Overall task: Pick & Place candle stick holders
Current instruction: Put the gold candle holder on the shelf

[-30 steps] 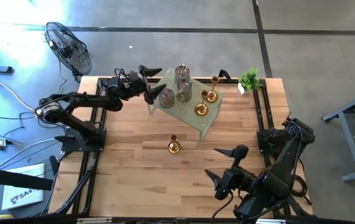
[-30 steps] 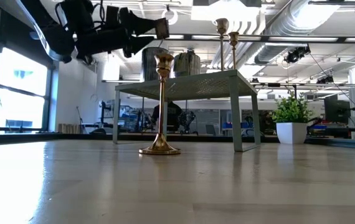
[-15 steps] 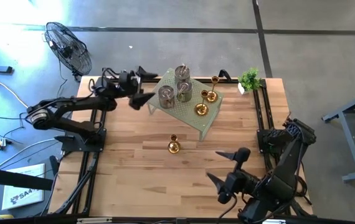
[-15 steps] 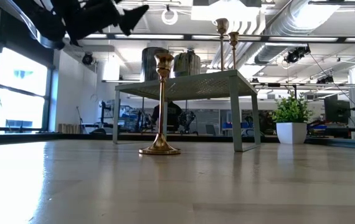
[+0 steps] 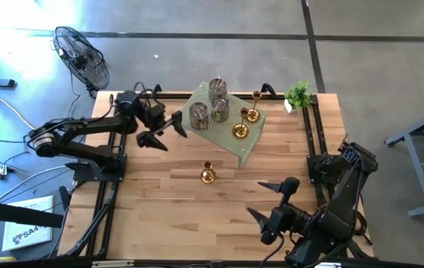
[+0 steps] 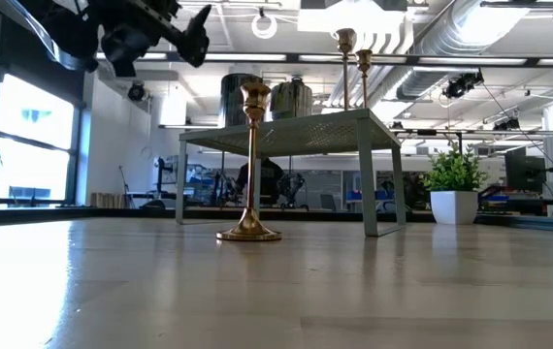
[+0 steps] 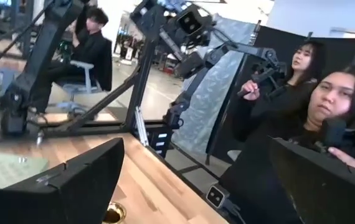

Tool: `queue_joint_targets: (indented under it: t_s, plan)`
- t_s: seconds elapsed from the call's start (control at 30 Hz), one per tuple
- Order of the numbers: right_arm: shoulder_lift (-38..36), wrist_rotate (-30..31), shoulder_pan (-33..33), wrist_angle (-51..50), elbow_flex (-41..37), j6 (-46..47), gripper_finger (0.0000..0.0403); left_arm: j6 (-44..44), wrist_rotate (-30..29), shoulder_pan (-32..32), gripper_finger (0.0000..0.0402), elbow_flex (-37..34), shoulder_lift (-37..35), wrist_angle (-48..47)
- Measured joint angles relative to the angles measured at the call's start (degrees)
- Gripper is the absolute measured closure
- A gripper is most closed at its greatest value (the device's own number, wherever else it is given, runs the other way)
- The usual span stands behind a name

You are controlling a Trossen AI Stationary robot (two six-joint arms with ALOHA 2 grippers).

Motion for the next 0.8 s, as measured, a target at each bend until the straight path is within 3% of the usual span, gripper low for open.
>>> queue_joint_targets:
  t_s: [0.3,0.5,0.63,0.8]
  plan:
    - [0.00,-0.02,0.00,0.00,0.00,1.24,0.0013,15.43,-8.82,-6.62,0.0007,-0.02,0.00,-16.48]
    - [0.00,-0.15,0.00,0.00,0.00,1.29,0.0013,26.85,-14.58,-14.31,0.0007,-0.02,0.00,-25.74]
    - [0.00,-0.20,0.00,-0.02,0.00,1.25,0.0013,34.67,-24.77,-20.45,0.0007,-0.02,0.00,-33.09]
    - [0.00,-0.22,0.00,-0.08,0.00,1.11,0.0013,40.06,-41.51,-27.30,0.0007,-0.02,0.00,-38.99]
